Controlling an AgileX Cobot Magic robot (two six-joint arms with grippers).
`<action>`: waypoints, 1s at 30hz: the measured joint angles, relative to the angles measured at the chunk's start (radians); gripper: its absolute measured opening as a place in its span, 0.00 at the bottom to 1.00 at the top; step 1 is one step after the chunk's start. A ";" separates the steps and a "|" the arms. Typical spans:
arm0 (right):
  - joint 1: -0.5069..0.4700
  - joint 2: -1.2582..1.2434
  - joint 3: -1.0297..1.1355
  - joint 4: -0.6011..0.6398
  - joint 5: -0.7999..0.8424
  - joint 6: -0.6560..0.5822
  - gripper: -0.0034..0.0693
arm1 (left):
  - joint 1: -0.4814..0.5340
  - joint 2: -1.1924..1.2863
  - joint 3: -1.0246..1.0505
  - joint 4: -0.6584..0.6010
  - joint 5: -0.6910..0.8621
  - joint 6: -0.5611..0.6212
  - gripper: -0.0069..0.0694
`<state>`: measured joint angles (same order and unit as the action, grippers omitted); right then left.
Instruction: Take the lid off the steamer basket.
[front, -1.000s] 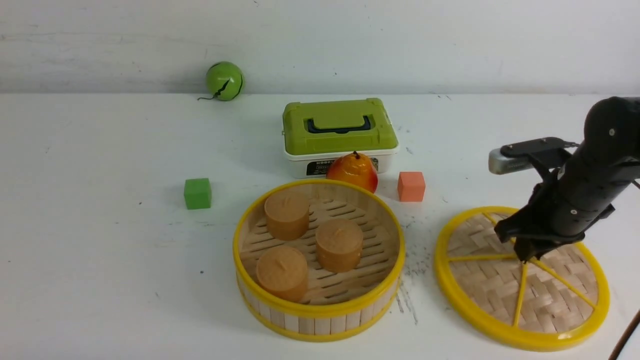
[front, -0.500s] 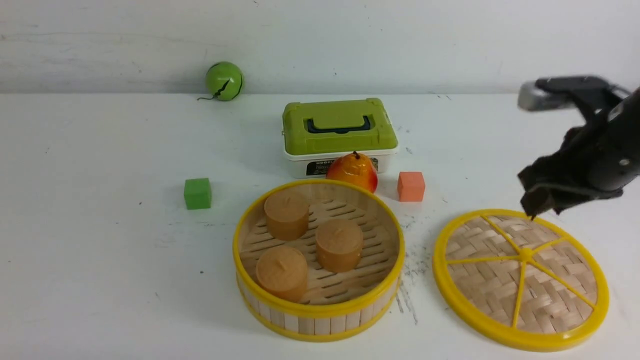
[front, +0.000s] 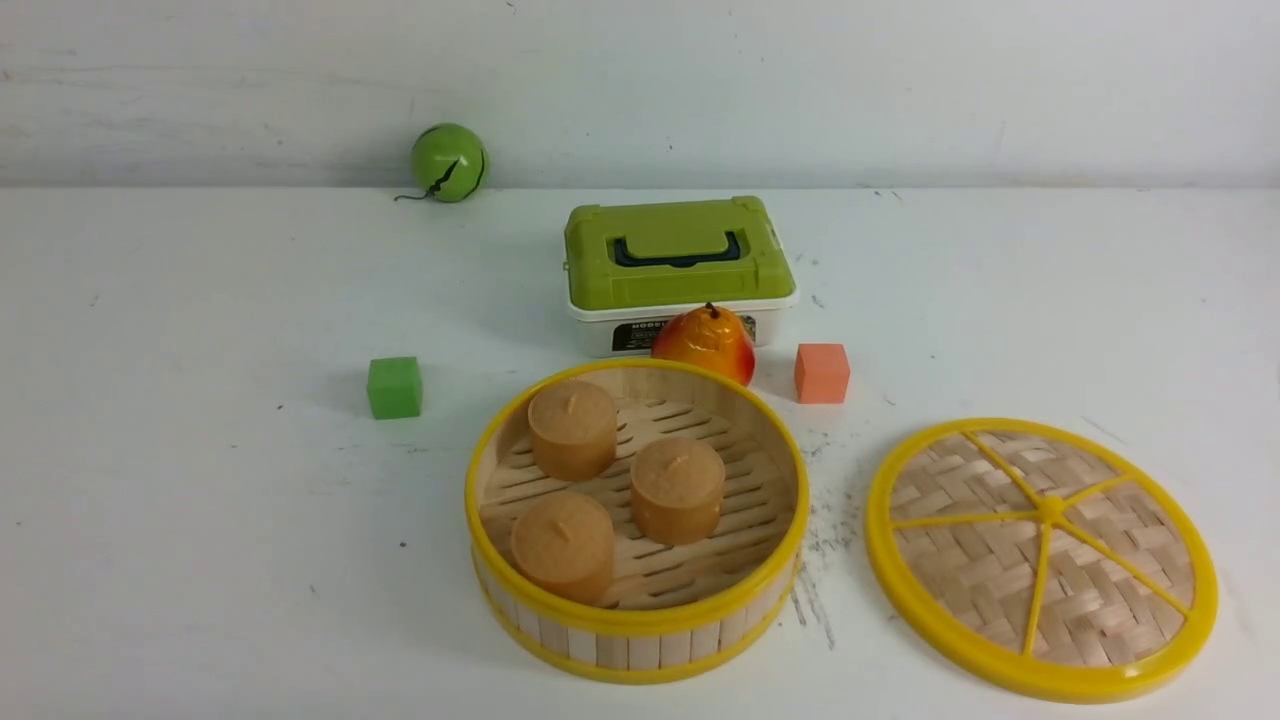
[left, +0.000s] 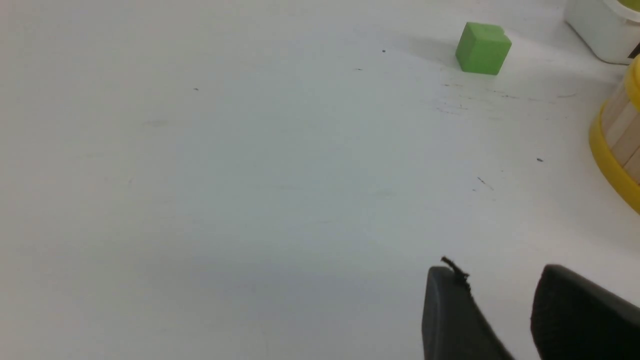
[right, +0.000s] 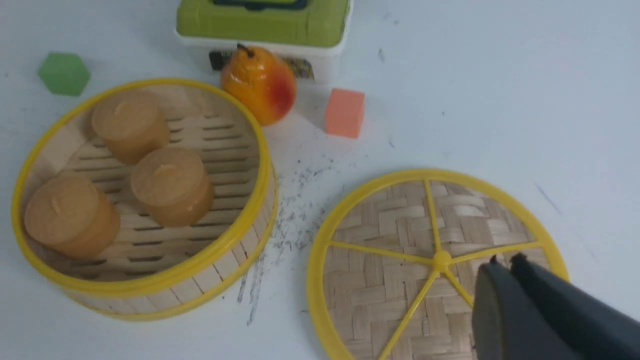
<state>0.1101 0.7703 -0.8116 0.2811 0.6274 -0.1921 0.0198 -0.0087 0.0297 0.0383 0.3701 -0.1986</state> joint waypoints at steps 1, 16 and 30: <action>0.000 -0.007 0.004 0.000 0.000 0.000 0.08 | 0.000 0.000 0.000 0.000 0.000 0.000 0.40; 0.000 -0.153 0.082 0.004 -0.098 0.000 0.10 | 0.000 0.000 0.000 0.000 0.000 0.000 0.40; 0.000 -0.160 0.105 0.015 -0.134 0.000 0.06 | 0.000 0.000 0.000 0.000 0.000 0.000 0.40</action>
<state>0.1101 0.6102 -0.7070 0.2962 0.4931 -0.1921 0.0198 -0.0087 0.0297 0.0383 0.3701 -0.1986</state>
